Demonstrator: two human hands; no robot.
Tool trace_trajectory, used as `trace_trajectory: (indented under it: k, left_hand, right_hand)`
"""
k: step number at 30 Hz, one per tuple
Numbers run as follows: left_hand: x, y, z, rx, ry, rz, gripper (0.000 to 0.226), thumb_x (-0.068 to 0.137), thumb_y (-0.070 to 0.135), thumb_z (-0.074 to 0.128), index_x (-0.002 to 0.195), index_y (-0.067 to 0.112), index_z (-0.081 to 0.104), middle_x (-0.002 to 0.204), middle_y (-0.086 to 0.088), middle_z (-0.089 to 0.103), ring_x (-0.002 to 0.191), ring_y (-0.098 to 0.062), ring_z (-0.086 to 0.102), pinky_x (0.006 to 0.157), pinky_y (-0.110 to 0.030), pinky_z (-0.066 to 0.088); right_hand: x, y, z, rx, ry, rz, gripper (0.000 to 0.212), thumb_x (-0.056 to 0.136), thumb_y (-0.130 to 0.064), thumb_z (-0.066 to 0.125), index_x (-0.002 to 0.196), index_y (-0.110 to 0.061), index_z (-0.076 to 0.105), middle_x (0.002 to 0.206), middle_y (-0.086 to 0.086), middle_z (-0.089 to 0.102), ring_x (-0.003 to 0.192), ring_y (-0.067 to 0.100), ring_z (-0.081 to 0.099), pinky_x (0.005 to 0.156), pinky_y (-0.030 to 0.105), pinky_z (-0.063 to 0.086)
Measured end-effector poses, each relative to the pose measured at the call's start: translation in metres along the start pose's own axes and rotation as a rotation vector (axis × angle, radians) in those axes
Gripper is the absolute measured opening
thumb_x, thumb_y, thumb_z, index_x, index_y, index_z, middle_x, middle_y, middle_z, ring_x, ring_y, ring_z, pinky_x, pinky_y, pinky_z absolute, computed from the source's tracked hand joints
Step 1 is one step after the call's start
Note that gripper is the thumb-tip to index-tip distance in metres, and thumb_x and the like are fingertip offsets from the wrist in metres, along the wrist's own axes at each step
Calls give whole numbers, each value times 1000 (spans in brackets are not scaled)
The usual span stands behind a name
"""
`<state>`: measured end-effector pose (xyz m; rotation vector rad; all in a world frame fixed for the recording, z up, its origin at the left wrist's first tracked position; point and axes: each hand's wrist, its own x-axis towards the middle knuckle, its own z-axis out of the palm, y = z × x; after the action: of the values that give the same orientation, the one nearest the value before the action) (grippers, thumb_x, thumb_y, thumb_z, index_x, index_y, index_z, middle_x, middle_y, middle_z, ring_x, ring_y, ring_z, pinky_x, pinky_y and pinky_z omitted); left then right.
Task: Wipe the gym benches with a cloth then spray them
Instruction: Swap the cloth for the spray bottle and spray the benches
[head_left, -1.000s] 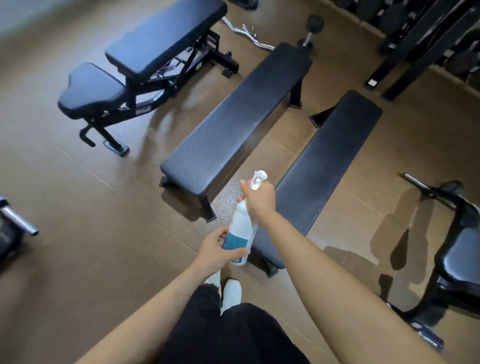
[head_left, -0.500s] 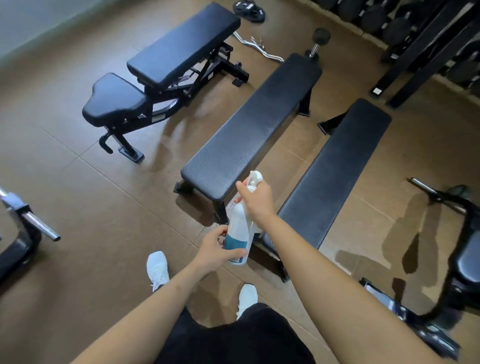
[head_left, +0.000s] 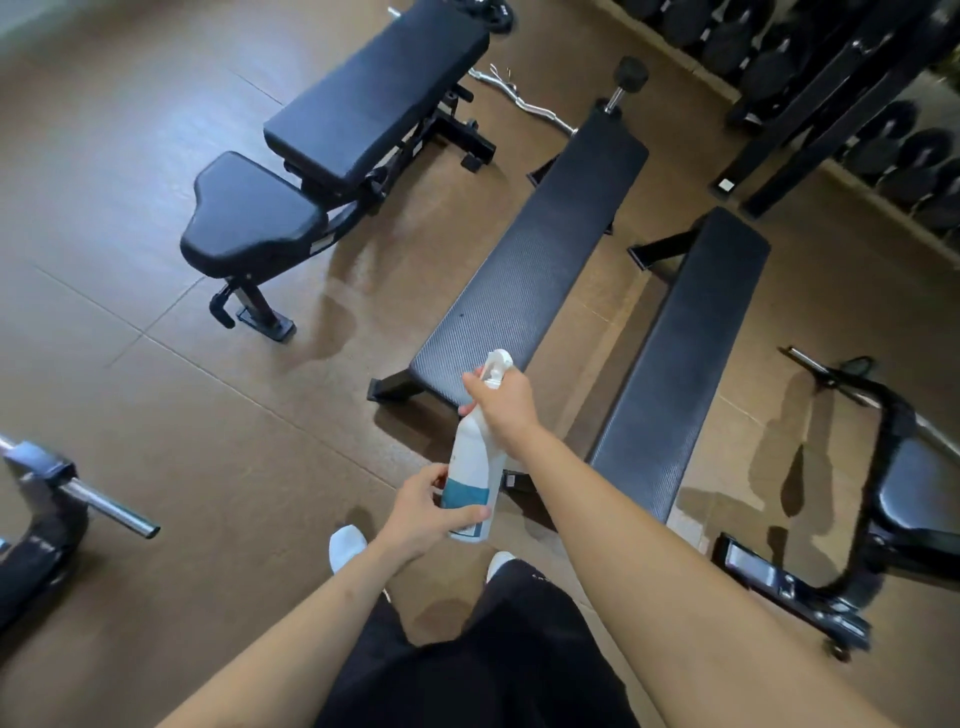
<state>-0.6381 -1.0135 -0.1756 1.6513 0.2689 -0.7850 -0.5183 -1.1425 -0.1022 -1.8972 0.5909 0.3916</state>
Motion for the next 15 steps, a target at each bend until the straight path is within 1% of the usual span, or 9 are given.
trace_trajectory:
  k: [2,4,6,7,8,10,12,14,15]
  left_hand:
    - [7,1,-21,6,9,-3,91,48,73,84,124,29,58,121,8,67,110,-14,66,95,-40,60]
    - [14,9,-40,34,10,9,85,50,70,84,121,28,60,117,9,68,107,-14,66,93,-40,61]
    - [27,19,-60,64,6,19,87,50,69,84,123,27,61,116,9,68,105,-13,67,90,-40,62]
    - [34,24,-69,81,-6,17,90,49,69,85,125,26,61,117,8,68,106,-14,67,90,-39,62]
    - [40,30,-78,97,-22,16,91,50,69,85,126,26,61,118,8,69,106,-15,68,89,-39,63]
    - [54,41,-95,122,-37,15,83,57,64,88,126,26,61,118,8,69,106,-16,68,90,-39,63]
    - [67,54,-110,146,-30,6,74,65,56,90,126,27,60,120,9,68,107,-14,68,91,-38,62]
    - [81,69,-128,147,-5,-16,70,67,52,91,124,28,60,119,9,68,107,-11,68,91,-37,62]
    - [87,77,-140,144,13,-28,69,67,52,92,123,28,60,118,10,68,106,-11,68,91,-37,62]
  right_hand:
    - [6,-13,18,24,7,-3,17,95,-25,68,105,-16,58,88,0,66,58,11,70,61,23,56]
    - [14,-26,29,44,83,10,12,95,-24,67,94,-16,59,81,0,64,55,10,68,60,22,56]
    - [26,-36,38,68,162,45,20,97,-23,64,80,-19,55,73,0,62,53,11,66,65,29,58]
    - [33,-40,40,90,186,68,23,97,-24,64,78,-21,53,71,0,61,53,11,65,65,31,58]
    - [39,-45,43,110,196,80,23,98,-25,63,78,-21,52,71,1,61,53,10,64,62,29,57]
    - [56,-55,49,134,174,68,20,97,-26,65,82,-19,54,72,-1,62,51,9,64,56,22,54]
    - [74,-70,57,160,113,36,15,95,-25,68,94,-12,60,77,0,64,52,8,65,53,16,53]
    - [99,-88,70,189,42,7,23,92,-23,71,107,-9,62,90,6,69,57,11,69,54,18,53]
    - [110,-98,79,201,19,2,23,91,-22,73,107,-10,63,92,7,69,59,15,70,55,22,54]
